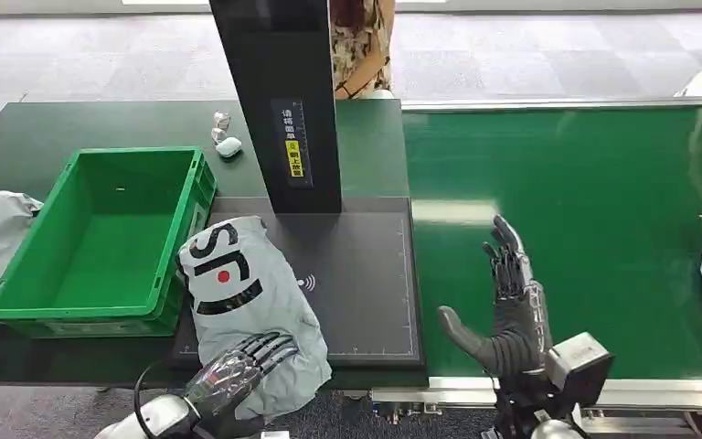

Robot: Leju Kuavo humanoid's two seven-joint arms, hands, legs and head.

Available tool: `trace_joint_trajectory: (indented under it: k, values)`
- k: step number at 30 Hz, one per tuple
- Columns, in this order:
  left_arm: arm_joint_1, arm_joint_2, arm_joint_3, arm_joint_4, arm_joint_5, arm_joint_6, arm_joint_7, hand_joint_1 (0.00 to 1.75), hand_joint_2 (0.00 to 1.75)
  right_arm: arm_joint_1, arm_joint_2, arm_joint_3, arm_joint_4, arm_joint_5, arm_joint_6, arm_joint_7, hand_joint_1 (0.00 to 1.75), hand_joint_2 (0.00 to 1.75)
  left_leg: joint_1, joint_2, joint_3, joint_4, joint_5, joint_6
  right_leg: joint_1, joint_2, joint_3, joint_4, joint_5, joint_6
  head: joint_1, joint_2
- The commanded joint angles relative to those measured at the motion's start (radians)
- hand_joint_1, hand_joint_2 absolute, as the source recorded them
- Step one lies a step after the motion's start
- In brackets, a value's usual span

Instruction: Moved the parcel from conveyor to table for the left to box.

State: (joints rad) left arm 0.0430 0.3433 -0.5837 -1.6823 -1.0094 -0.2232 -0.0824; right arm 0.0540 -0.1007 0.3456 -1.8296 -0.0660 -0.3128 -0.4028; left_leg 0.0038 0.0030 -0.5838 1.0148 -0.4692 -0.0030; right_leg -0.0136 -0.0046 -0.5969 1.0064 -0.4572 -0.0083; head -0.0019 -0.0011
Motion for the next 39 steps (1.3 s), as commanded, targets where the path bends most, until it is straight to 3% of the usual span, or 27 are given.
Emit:
trace_joint_trajectory:
  k: [1,7,9,10,20,32,36,39]
  values:
    - [-0.003,-0.010,-0.037,0.136,-0.021,-0.006,0.016,1.41,1.75,0.028,-0.028,0.000,-0.013,0.001,0.005,-0.018,0.00,1.75,0.000,0.000,0.003,-0.002,0.000,0.000,0.000,0.000,0.003,-0.002,0.000,0.000,0.000,0.000]
    - [0.014,-0.008,-0.031,0.123,-0.025,0.013,0.020,1.40,1.75,0.047,-0.018,-0.008,-0.033,0.018,0.022,-0.014,0.00,1.75,0.000,0.001,0.006,-0.003,0.000,0.000,0.000,0.001,0.007,-0.002,0.000,0.000,0.000,0.000]
    - [0.009,-0.017,-0.025,0.135,-0.018,0.029,0.011,1.54,1.75,0.067,-0.014,-0.019,-0.043,0.026,0.030,-0.017,0.00,1.75,0.000,0.001,0.007,-0.004,0.000,0.000,0.000,0.002,0.008,-0.003,0.000,0.000,0.000,0.000]
    - [0.008,-0.020,-0.023,0.137,-0.015,0.034,0.007,1.75,1.75,0.073,-0.012,-0.022,-0.048,0.029,0.032,-0.018,0.00,1.75,0.001,0.002,0.009,-0.005,0.000,0.000,0.001,0.002,0.009,-0.005,0.001,0.000,0.000,0.000]
    - [-0.006,-0.065,0.010,0.170,-0.020,0.093,0.000,1.75,1.75,0.094,-0.007,-0.045,-0.072,0.047,0.055,-0.018,0.00,1.75,0.000,0.001,0.009,-0.005,0.000,0.000,0.000,0.002,0.009,-0.004,0.001,0.000,0.000,0.000]
    - [0.008,-0.177,0.149,0.122,-0.020,0.423,-0.062,1.75,1.75,0.152,0.010,-0.060,-0.112,0.079,0.058,-0.014,0.00,1.75,0.001,-0.001,0.006,-0.003,0.000,0.000,0.001,-0.001,0.007,-0.003,0.000,0.000,0.000,0.000]
    - [0.052,-0.230,0.228,0.028,0.021,0.714,-0.145,1.75,1.75,0.145,0.016,-0.054,-0.100,0.085,0.064,-0.009,0.00,1.75,0.001,0.000,0.006,-0.003,-0.001,0.000,0.001,0.000,0.007,-0.004,-0.001,0.000,0.000,0.000]
    - [0.076,-0.241,0.258,-0.031,0.052,0.794,-0.174,1.75,1.75,0.126,0.017,-0.049,-0.074,0.078,0.063,-0.013,0.00,1.75,0.001,0.002,0.004,-0.002,-0.001,0.000,0.001,0.002,0.005,-0.002,0.000,0.000,0.000,0.000]
